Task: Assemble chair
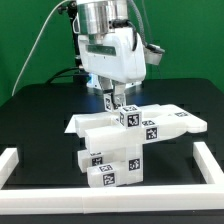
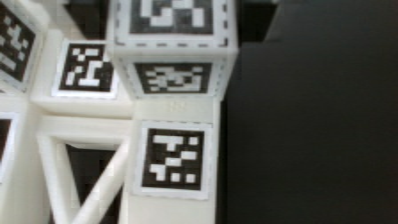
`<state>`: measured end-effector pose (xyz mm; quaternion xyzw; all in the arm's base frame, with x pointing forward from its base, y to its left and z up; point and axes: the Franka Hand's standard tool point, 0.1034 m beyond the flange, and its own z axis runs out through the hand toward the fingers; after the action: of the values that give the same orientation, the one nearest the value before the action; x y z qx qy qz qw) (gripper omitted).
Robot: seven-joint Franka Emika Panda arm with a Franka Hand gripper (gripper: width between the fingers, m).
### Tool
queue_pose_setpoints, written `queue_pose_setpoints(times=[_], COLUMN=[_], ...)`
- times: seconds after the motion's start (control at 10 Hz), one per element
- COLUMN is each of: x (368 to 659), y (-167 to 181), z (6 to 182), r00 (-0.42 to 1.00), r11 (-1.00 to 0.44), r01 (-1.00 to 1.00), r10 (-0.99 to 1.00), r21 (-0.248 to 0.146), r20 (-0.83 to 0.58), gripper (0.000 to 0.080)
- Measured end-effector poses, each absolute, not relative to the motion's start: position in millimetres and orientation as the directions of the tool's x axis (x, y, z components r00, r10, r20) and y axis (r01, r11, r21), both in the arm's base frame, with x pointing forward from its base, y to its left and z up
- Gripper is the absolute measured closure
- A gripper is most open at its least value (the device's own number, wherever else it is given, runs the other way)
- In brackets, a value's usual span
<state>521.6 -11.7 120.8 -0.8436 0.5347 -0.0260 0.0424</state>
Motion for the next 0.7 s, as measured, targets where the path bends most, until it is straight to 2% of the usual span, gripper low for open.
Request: queue_pose_setpoints(times=[0.1,0.2,0.3,0.4,0.5,0.6,0.7], x=[521.6,521.8,522.2,522.1,519.9,515.3,516.0], y=[-11.6,-10.8,-8.7,-11.4,-9.4,-10.0,-10.5], z=[120.8,120.9,120.8,121.0,119.6,116.4,116.7], r00=[0.455,0.524,0.673,0.812,0.893,0.959,0.965], r11=[-0.453,-0.523,-0.673,-0.813,-0.894,-0.961,-0.966], r01=[-0.886,-0.847,-0.734,-0.577,-0.442,-0.271,-0.251], r10=[-0.891,-0.851,-0.739,-0.581,-0.446,-0.275,-0.254], r21=[-0.099,-0.096,-0.092,-0.084,-0.074,-0.06,-0.058], r20=[0.002,0.013,0.032,0.051,0.059,0.062,0.065], gripper=[0.0365,0.0365,0.0205,0.0205,0.0161,0.0152,0.0152])
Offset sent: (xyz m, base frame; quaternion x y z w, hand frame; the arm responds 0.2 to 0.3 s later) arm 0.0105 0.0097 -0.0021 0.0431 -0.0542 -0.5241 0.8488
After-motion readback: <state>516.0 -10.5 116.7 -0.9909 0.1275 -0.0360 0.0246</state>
